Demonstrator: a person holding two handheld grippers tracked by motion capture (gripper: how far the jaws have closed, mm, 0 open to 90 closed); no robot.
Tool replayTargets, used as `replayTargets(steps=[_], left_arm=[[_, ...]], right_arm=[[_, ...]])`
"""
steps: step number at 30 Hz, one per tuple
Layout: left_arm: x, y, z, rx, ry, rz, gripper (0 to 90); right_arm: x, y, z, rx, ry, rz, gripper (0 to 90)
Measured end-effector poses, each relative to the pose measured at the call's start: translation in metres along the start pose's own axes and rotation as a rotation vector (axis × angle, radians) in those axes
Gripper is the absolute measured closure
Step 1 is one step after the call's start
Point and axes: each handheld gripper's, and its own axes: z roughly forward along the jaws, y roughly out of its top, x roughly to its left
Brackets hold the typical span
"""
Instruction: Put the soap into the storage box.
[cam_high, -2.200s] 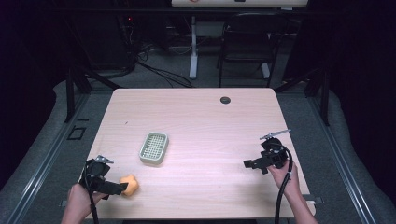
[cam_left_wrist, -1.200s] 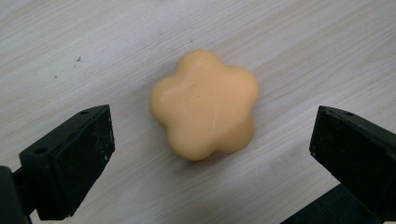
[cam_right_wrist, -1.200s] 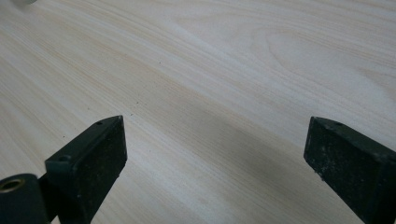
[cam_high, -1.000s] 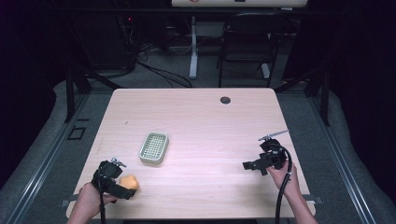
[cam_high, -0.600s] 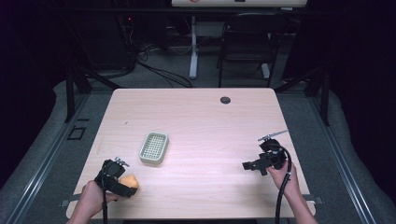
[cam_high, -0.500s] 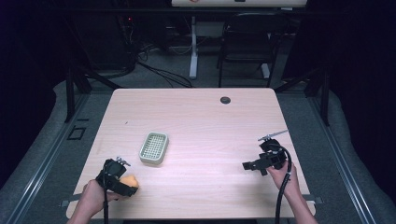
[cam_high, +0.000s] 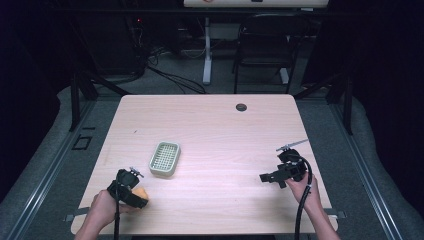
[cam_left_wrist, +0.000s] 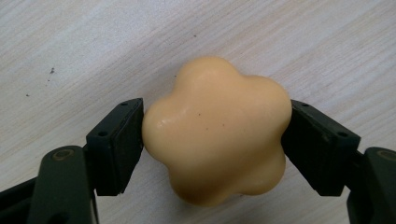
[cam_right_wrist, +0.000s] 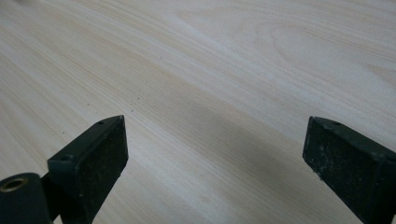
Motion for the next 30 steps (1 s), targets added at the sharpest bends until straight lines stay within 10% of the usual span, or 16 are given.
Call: replayTargets(steps=[30], left_arm=[[0.0093,-0.0054,-0.0047,-0.035,-0.037,-0.043,26.9]], right_arm=[[0.0,-0.0003,-0.001,0.001,-0.001,-0.006,7.0]])
